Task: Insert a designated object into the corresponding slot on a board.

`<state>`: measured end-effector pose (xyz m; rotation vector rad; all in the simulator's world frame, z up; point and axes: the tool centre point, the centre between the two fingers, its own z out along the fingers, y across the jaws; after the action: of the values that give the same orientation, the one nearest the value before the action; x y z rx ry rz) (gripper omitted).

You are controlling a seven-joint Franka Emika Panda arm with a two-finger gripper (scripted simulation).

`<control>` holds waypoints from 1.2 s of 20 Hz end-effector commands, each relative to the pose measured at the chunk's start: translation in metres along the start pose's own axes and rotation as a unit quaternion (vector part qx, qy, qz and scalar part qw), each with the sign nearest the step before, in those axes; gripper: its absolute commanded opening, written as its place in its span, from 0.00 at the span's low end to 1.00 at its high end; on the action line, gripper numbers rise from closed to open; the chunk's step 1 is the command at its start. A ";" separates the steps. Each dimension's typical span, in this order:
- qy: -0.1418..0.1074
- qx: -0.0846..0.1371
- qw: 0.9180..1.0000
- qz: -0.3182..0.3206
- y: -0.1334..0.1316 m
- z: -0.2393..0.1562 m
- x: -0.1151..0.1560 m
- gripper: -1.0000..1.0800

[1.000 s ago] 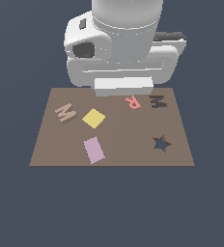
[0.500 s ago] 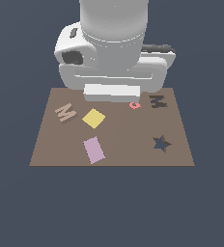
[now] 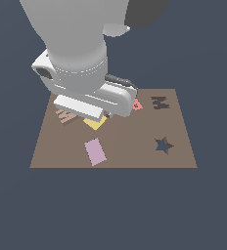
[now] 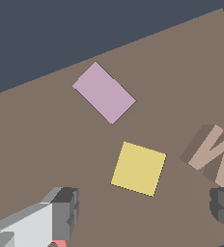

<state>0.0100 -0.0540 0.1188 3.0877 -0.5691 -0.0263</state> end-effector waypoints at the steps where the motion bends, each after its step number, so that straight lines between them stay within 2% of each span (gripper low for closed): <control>1: 0.001 0.000 0.998 0.058 0.020 0.013 0.007 0.96; 4: 0.003 0.001 0.992 0.123 0.044 0.028 0.012 0.96; 9: 0.005 0.002 0.978 0.210 0.076 0.048 0.013 0.96; 16: 0.007 0.004 0.959 0.285 0.103 0.065 0.009 0.96; 20: 0.007 0.004 0.954 0.301 0.109 0.069 0.007 0.96; 24: 0.007 0.005 0.954 0.300 0.109 0.069 0.007 0.96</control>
<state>-0.0239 -0.1583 0.0498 2.7753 -1.4707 -0.0007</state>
